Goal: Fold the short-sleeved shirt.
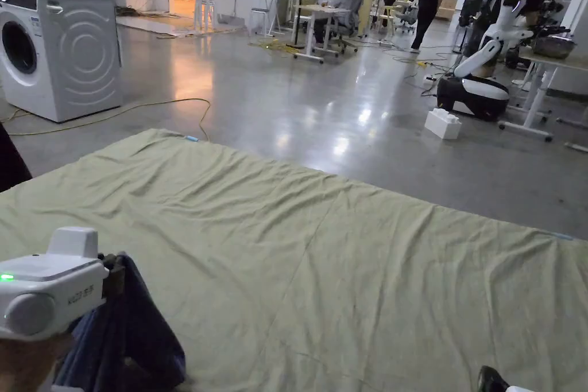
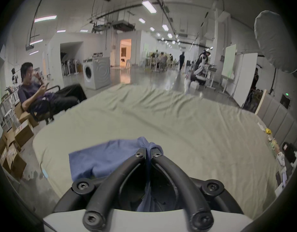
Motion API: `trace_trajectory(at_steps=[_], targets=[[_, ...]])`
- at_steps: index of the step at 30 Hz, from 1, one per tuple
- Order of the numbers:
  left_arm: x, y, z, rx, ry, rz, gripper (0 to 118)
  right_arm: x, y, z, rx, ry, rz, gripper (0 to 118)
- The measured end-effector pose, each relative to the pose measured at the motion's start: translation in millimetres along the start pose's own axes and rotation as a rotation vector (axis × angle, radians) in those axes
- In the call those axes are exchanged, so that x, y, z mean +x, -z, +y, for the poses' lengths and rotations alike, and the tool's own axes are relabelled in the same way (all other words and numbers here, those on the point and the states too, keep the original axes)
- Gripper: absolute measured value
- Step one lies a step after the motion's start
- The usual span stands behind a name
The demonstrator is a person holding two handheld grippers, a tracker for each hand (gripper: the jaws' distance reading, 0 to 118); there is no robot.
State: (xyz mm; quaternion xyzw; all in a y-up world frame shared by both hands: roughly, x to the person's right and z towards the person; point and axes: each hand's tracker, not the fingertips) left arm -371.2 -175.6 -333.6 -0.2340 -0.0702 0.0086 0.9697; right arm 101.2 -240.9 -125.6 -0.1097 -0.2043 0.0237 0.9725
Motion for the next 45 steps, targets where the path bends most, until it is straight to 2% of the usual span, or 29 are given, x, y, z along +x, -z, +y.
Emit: trace_trajectory(at_steps=[10, 17, 22, 26, 30, 36, 37, 38, 41, 44, 45], targets=[[126, -52, 91, 0.208, 0.112, -0.205, 4, 52, -12, 3, 0.032, 0.048, -0.076, 1], [244, -58, 93, 0.234, 0.155, -0.435, 4, 94, -23, 5, 0.066, 0.08, -0.142, 1], [339, -57, 52, 0.159, 0.215, -0.575, 4, 122, -36, 0, 0.06, 0.086, -0.186, 1], [400, -51, -15, 0.022, 0.289, -0.667, 4, 137, -46, -14, 0.035, 0.089, -0.214, 1], [430, -56, -85, -0.112, 0.336, -0.736, 4, 148, -54, -24, 0.008, 0.099, -0.239, 1], [435, -70, -148, -0.182, 0.372, -0.773, 5, 155, -57, -30, -0.017, 0.085, -0.248, 1], [432, -70, -151, -0.184, 0.366, -0.774, 8, 155, -56, -30, -0.02, 0.082, -0.246, 1], [428, -69, -151, -0.191, 0.352, -0.779, 20, 155, -56, -30, -0.023, 0.079, -0.245, 1], [408, -74, -145, -0.167, 0.317, -0.76, 75, 151, -56, -26, -0.025, 0.078, -0.229, 1], [380, -81, -138, -0.083, 0.282, -0.703, 92, 144, -56, -20, -0.017, 0.066, -0.21, 1], [370, -82, -135, -0.066, 0.265, -0.684, 94, 141, -55, -18, -0.014, 0.063, -0.203, 1]])
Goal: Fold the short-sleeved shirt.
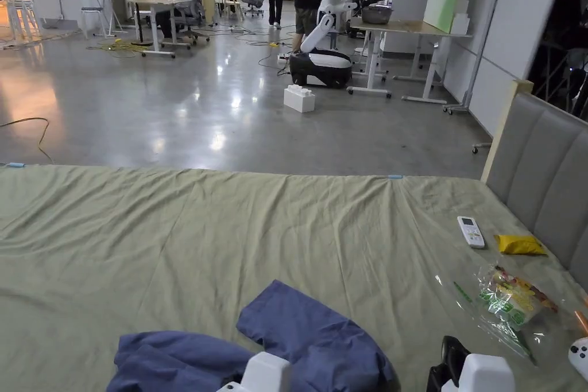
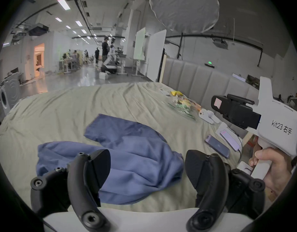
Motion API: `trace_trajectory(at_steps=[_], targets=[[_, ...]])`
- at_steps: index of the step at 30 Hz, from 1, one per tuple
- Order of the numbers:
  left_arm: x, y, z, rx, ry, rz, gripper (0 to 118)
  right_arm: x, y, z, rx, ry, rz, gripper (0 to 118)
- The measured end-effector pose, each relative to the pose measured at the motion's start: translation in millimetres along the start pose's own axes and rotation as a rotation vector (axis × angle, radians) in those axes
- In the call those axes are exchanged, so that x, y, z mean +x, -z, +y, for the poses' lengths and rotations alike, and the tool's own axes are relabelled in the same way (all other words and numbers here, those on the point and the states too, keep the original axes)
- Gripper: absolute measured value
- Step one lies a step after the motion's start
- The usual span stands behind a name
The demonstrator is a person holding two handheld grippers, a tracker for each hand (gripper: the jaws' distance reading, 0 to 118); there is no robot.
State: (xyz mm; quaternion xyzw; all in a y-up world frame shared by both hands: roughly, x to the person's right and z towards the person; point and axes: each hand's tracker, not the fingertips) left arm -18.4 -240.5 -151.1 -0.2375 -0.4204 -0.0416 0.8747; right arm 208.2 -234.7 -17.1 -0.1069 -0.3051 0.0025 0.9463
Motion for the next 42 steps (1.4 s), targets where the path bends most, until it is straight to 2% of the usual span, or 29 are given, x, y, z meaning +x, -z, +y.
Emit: trace_trajectory(at_steps=[4, 7, 10, 12, 13, 18, 25, 28, 36, 39, 40, 42], targets=[[-34, -20, 5, 0.084, -0.025, 0.127, 93, -18, 3, 8, 0.009, -0.005, 0.031, 1], [-59, -35, 16, 0.15, -0.053, 0.233, 84, -33, 5, 16, 0.021, -0.006, 0.054, 1], [-79, -51, 27, 0.217, -0.056, 0.32, 56, -47, 6, 27, 0.048, -0.011, 0.067, 1], [-89, -57, 34, 0.252, -0.044, 0.379, 25, -55, 8, 33, 0.065, -0.011, 0.07, 1], [-93, -61, 37, 0.267, -0.041, 0.402, 14, -60, 8, 36, 0.067, -0.009, 0.07, 1], [-106, -81, 46, 0.326, -0.041, 0.459, 5, -75, 9, 46, 0.103, -0.012, 0.079, 1], [-133, -80, 25, 0.26, -0.1, 0.476, 3, -86, 12, 49, 0.13, -0.038, 0.095, 1], [-154, -67, 12, 0.199, -0.168, 0.485, 3, -88, 17, 45, 0.116, -0.047, 0.102, 1], [-242, -3, 6, -0.025, -0.223, 0.514, 3, -88, 43, 30, 0.053, -0.049, 0.102, 1], [-277, 32, 6, -0.148, -0.272, 0.468, 5, -89, 51, 23, 0.029, -0.063, 0.103, 1], [-288, 45, 4, -0.174, -0.309, 0.441, 14, -90, 55, 19, 0.021, -0.07, 0.103, 1], [-307, 71, 2, -0.23, -0.354, 0.42, 62, -91, 62, 13, -0.002, -0.081, 0.102, 1]])
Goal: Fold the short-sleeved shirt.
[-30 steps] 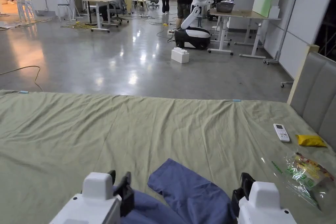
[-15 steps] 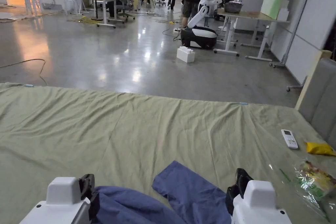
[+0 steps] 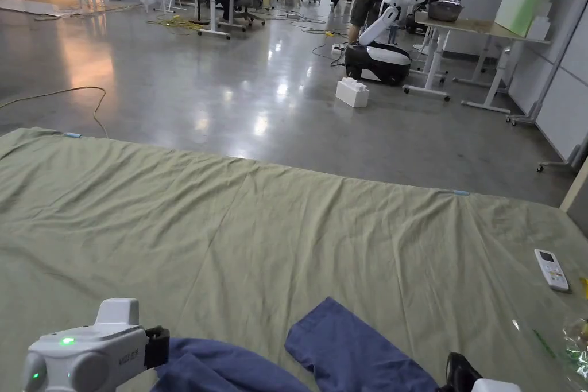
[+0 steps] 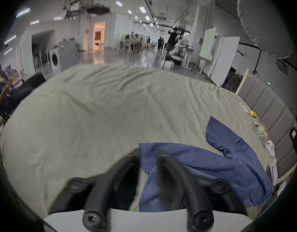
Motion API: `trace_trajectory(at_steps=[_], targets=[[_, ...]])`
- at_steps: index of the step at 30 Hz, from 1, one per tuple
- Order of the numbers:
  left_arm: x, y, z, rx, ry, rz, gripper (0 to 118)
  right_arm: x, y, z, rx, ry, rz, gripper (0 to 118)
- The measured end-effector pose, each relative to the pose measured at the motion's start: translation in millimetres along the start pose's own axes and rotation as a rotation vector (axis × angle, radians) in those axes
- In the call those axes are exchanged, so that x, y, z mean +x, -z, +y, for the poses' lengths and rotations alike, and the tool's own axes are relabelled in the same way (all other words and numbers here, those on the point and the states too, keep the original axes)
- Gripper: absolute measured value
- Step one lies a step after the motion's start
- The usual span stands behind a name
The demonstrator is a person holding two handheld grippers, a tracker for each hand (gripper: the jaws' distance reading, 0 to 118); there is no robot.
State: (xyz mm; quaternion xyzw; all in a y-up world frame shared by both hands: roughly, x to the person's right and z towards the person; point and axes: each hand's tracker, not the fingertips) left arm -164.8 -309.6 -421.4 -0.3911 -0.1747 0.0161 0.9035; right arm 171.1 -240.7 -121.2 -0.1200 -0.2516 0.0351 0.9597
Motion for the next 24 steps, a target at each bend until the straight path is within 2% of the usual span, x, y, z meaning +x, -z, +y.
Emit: trace_trajectory(at_steps=[2, 3, 5, 10, 12, 13, 14, 16, 20, 23, 24], targets=[[-3, 25, 2, -0.07, -0.013, 0.005, 103, 1, 5, -5, -0.015, -0.004, -0.003, 1], [-4, 36, 3, -0.068, -0.017, 0.012, 107, 2, 7, -8, -0.023, -0.007, -0.006, 1], [-4, 55, 4, -0.086, -0.013, 0.035, 108, 4, 10, -12, -0.033, -0.006, -0.016, 1], [-4, 94, -6, -0.188, 0.051, 0.109, 105, 14, 18, -21, -0.072, 0.006, -0.032, 1], [2, 97, -16, -0.216, 0.117, 0.14, 85, 18, 20, -24, -0.083, -0.001, -0.04, 1], [6, 92, -18, -0.132, 0.154, 0.133, 84, 20, 21, -25, -0.087, 0.0, -0.042, 1], [11, 91, -20, -0.122, 0.18, 0.141, 82, 22, 23, -26, -0.093, 0.002, -0.044, 1], [18, 87, -22, -0.112, 0.211, 0.112, 69, 24, 27, -26, -0.105, 0.005, -0.045, 1], [29, 85, -22, -0.113, 0.287, 0.072, 18, 26, 45, -18, -0.118, 0.004, -0.013, 1], [26, 84, -16, -0.132, 0.251, 0.053, 7, 28, 75, -5, -0.154, -0.049, 0.046, 2], [24, 80, -15, -0.125, 0.226, 0.042, 7, 30, 89, -3, -0.208, -0.032, 0.074, 2]])
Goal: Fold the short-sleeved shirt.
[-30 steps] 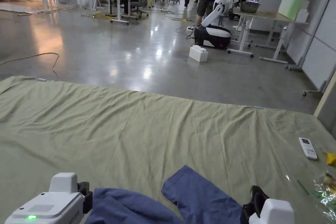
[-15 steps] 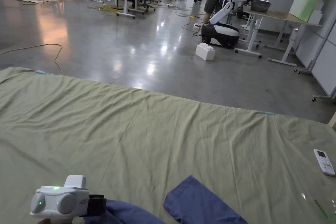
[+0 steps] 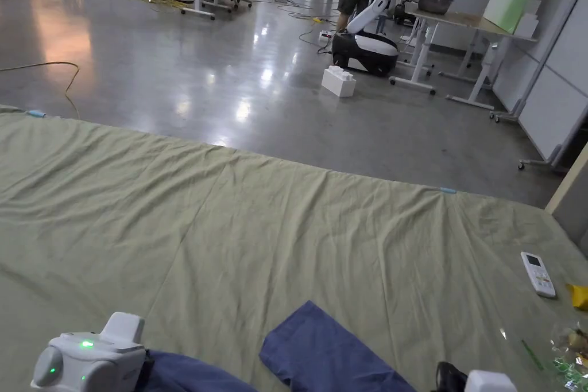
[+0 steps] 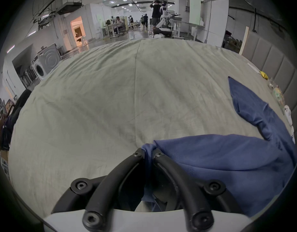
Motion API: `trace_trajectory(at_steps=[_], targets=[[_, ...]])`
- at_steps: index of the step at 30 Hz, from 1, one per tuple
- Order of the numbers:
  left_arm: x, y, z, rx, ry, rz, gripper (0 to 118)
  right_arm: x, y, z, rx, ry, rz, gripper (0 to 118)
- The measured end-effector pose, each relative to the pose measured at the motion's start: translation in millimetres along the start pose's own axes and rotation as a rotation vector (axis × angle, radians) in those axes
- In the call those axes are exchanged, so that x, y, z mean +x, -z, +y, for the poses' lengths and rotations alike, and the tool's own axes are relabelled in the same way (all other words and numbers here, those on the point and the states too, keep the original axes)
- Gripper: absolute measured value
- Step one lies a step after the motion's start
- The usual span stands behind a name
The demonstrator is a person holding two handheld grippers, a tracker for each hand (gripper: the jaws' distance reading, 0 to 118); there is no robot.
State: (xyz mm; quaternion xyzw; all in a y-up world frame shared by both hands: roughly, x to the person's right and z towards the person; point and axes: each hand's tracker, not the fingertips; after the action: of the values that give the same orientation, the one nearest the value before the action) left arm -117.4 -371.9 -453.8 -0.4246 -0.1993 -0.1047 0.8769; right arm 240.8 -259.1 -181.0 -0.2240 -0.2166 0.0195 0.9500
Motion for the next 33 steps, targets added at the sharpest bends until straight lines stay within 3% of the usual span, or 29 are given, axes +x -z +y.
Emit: trace_trajectory(at_steps=[2, 3, 4, 5, 6, 13, 15, 16, 18, 19, 21, 22, 24, 33], targets=[[-2, -12, 1, 0.024, -0.01, -0.011, 6, 5, 31, 8, -0.094, 0.008, 0.008, 4], [-2, -18, 0, 0.044, -0.004, -0.004, 6, 7, 49, 14, -0.134, -0.039, 0.036, 13], [-2, -24, 0, 0.06, -0.003, -0.003, 6, 10, 63, 11, -0.216, -0.006, 0.049, 29], [-2, -33, -1, 0.071, -0.011, -0.012, 6, 11, 79, 12, -0.203, -0.038, 0.034, 52], [-3, -40, -2, 0.091, -0.029, -0.021, 6, 11, 95, 10, -0.264, -0.073, 0.048, 66], [-5, -63, -10, 0.143, -0.03, -0.02, 6, 4, 167, -39, -0.596, -0.174, 0.096, 82], [-5, -66, -12, 0.141, -0.036, -0.02, 6, 3, 173, -54, -0.631, -0.156, 0.093, 80], [-5, -67, -13, 0.143, -0.037, -0.019, 6, 6, 169, -54, -0.557, -0.082, 0.125, 78], [-4, -70, -15, 0.143, -0.031, -0.015, 6, 6, 166, -51, -0.572, -0.052, 0.106, 66], [-3, -71, -16, 0.146, -0.026, -0.008, 6, 4, 163, -49, -0.562, -0.054, 0.115, 57], [-1, -73, -17, 0.152, -0.021, -0.006, 6, -2, 158, -45, -0.521, -0.114, 0.133, 13], [0, -76, -17, 0.156, -0.022, -0.004, 6, -7, 156, -45, -0.517, -0.155, 0.134, 3], [1, -82, -17, 0.165, -0.03, -0.004, 6, -13, 150, -45, -0.521, -0.226, 0.116, 3], [-2, -142, 0, 0.306, 0.03, 0.034, 6, 5, 68, 21, -0.215, -0.135, 0.08, 3]])
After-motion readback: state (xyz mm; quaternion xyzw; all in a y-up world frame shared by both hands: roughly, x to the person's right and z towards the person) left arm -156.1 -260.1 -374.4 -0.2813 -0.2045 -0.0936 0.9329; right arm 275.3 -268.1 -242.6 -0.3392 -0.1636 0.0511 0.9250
